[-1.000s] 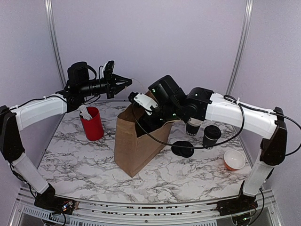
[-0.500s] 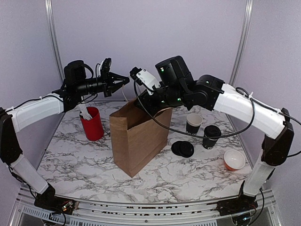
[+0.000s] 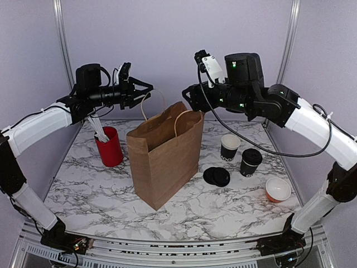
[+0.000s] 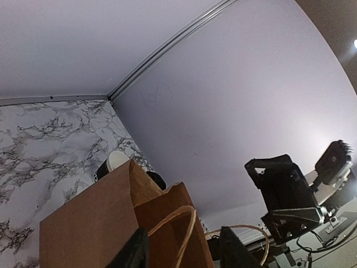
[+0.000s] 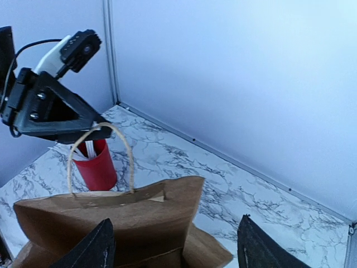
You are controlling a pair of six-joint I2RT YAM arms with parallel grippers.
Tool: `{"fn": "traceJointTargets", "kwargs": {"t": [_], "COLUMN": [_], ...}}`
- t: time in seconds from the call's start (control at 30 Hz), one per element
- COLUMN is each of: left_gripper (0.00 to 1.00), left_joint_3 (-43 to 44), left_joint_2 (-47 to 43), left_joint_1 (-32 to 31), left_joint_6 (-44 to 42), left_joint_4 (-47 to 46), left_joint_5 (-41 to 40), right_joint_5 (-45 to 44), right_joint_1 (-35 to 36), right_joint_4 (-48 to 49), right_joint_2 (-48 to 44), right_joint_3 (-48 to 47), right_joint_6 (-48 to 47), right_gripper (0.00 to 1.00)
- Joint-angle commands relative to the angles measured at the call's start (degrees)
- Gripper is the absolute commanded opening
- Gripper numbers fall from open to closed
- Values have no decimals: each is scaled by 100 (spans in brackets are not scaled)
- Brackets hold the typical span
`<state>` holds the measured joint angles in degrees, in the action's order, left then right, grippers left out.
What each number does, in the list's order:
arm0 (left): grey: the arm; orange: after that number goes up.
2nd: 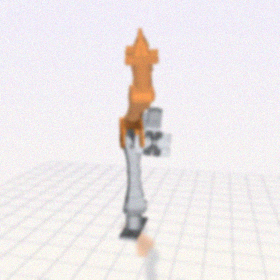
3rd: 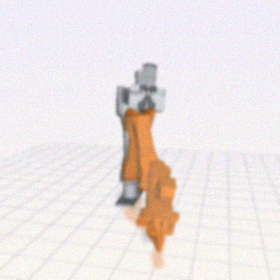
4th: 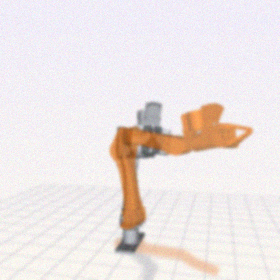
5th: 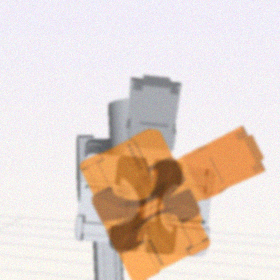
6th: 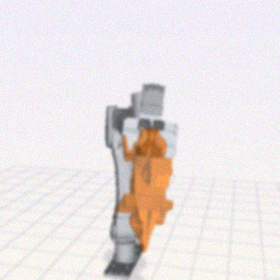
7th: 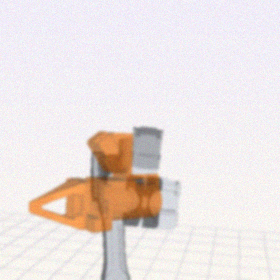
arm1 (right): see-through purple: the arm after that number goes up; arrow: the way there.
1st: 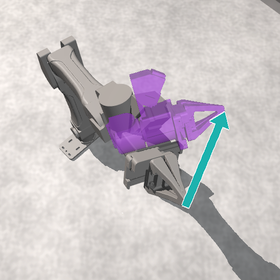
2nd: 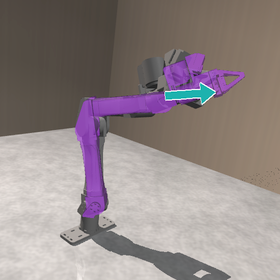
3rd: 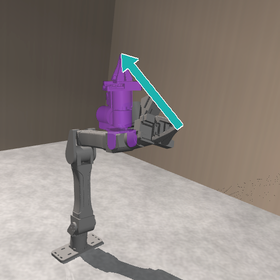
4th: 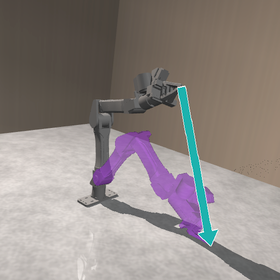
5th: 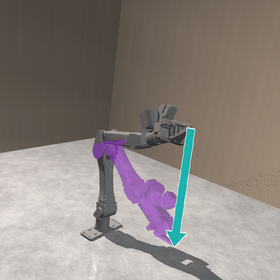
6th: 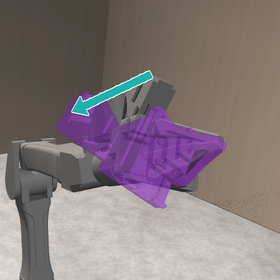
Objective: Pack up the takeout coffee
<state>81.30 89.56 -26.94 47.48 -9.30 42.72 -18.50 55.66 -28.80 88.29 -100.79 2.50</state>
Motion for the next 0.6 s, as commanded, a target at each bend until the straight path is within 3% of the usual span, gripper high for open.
{"fn": "traceJointTargets", "kwargs": {"t": [0.0,0.2,0.3,0.57], "left_gripper": [55,88,96,99], "left_joint_3": [392,475,465,39], "left_joint_2": [-254,-345,-404,-863], "left_joint_1": [29,30,53,399], "left_joint_6": [-755,-1149,-1274,-1424], "left_joint_4": [936,1295,1372,1387], "left_joint_5": [-217,-337,-390,-820], "right_joint_5": [-101,9,304,640], "right_joint_1": [-406,-914,-1253,-1514], "right_joint_4": [266,376,373,557], "right_joint_2": [-392,-931,-1108,-1332], "right_joint_3": [507,1242,1659,2707], "right_joint_6": [586,1072,1364,1824], "right_gripper": [75,79,78,73]}}
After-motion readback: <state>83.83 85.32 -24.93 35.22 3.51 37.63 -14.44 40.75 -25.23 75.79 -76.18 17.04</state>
